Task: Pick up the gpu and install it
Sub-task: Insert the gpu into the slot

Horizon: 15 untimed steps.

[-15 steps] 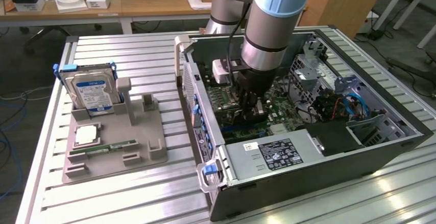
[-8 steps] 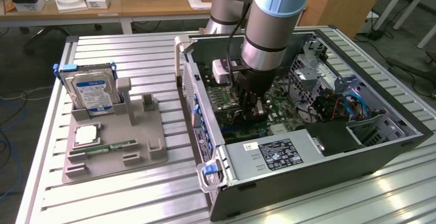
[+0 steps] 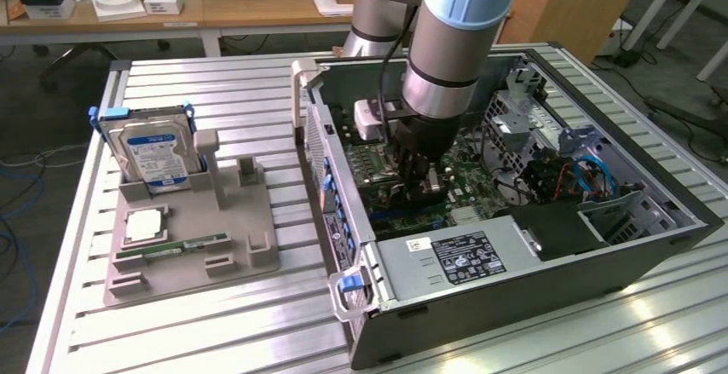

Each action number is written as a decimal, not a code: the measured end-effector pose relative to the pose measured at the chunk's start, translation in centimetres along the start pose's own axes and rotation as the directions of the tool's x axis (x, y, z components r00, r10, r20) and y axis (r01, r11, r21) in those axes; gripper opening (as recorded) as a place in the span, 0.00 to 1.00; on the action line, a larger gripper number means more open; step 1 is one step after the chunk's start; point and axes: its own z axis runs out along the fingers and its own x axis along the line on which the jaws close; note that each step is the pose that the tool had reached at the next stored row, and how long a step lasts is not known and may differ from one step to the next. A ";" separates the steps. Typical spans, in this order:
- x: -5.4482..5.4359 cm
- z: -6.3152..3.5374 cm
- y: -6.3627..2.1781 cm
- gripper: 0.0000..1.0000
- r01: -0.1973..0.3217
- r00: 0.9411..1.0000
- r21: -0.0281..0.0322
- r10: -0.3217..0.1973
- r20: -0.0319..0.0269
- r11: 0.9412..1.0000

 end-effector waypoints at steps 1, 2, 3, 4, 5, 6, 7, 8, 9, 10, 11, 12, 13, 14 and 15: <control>0.0 0.00 0.00 0.26 0.000 1.000 0.000 0.000 0.000 1.000; 0.0 0.01 0.00 0.26 0.000 1.000 0.000 0.000 0.000 1.000; 0.0 0.04 0.00 0.26 0.000 1.000 0.000 0.000 0.000 1.000; 0.0 0.11 0.00 0.26 0.000 1.000 0.000 0.000 0.000 1.000; 0.0 0.16 0.00 0.26 0.000 1.000 0.000 0.000 0.000 1.000; 0.0 0.19 0.01 0.26 0.000 1.000 0.000 0.000 0.000 1.000; 0.0 0.19 0.01 0.26 0.000 1.000 0.000 0.000 0.000 1.000; 0.0 0.19 0.01 0.26 0.000 1.000 0.000 0.000 0.000 1.000; 0.0 0.19 0.01 0.26 0.000 1.000 0.000 0.000 0.000 1.000; 0.0 0.19 0.01 0.26 0.000 1.000 0.000 0.000 0.000 1.000; 0.0 0.20 0.01 0.26 0.000 1.000 0.000 0.000 0.000 1.000; 0.0 0.20 0.01 0.26 0.000 1.000 0.000 0.000 0.000 1.000; 0.0 0.20 0.01 0.26 0.000 1.000 0.000 0.000 0.000 1.000; 0.0 0.20 0.04 0.26 0.000 1.000 0.000 0.000 0.000 1.000; 0.0 0.21 0.06 0.26 0.000 1.000 0.000 0.000 0.000 1.000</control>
